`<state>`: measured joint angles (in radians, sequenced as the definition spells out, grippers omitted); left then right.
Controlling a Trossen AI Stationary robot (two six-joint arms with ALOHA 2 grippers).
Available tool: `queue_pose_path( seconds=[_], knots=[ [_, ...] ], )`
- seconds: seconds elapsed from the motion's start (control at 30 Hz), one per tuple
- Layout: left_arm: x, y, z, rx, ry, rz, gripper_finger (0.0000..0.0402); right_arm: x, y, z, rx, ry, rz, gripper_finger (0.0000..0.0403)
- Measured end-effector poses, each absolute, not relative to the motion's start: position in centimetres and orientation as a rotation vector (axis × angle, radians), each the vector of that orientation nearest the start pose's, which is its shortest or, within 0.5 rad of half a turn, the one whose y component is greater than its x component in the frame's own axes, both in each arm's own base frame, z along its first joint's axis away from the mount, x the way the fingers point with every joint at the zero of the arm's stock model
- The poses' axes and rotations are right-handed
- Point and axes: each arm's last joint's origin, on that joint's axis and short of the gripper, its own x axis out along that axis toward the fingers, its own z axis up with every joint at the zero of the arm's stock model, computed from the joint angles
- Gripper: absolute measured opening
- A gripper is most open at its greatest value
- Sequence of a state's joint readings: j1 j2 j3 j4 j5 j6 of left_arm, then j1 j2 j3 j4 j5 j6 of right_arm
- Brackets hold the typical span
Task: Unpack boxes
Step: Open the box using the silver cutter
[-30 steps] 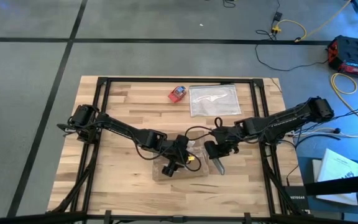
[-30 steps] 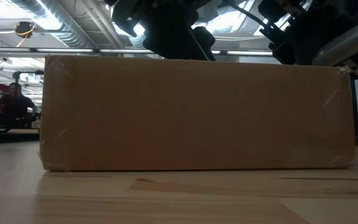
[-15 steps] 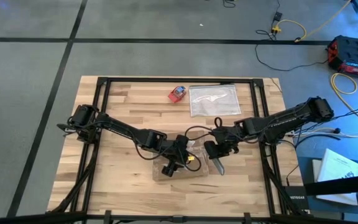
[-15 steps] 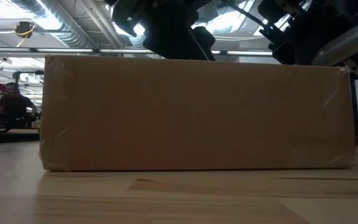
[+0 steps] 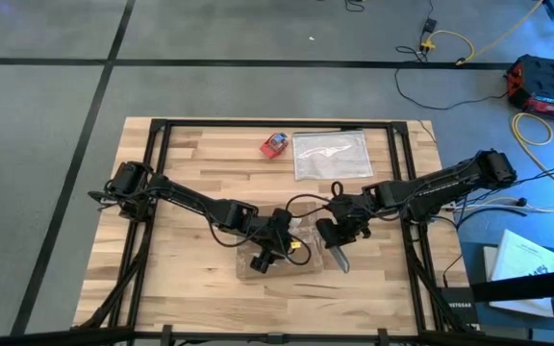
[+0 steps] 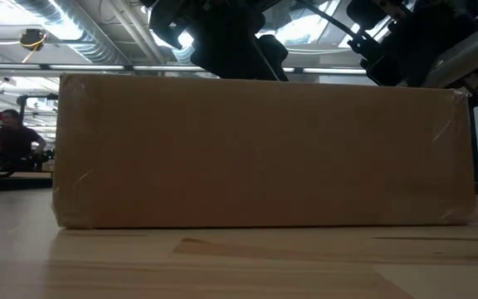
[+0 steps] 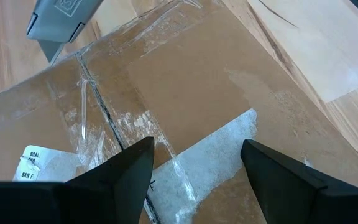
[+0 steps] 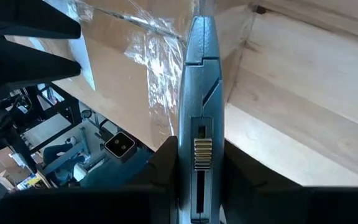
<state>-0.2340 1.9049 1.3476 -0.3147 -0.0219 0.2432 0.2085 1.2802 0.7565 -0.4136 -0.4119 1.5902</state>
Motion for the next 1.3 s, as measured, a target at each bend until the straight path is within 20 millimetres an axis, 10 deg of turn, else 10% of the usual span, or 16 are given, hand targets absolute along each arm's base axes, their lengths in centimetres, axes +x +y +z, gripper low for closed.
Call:
queue_pose_path(
  seconds=[0.97, 1.3],
  knots=[
    [39.8, -9.4, 20.1, 0.341, 0.827, -0.312, 0.0235, 23.5, 6.8, 21.5, 1.563, 1.341, -0.083, 0.0061],
    [39.7, -9.8, 20.3, 0.374, 0.823, -0.285, 0.0234, 22.6, 9.8, 21.5, 1.474, 1.337, -0.101, 0.0061]
  ],
)
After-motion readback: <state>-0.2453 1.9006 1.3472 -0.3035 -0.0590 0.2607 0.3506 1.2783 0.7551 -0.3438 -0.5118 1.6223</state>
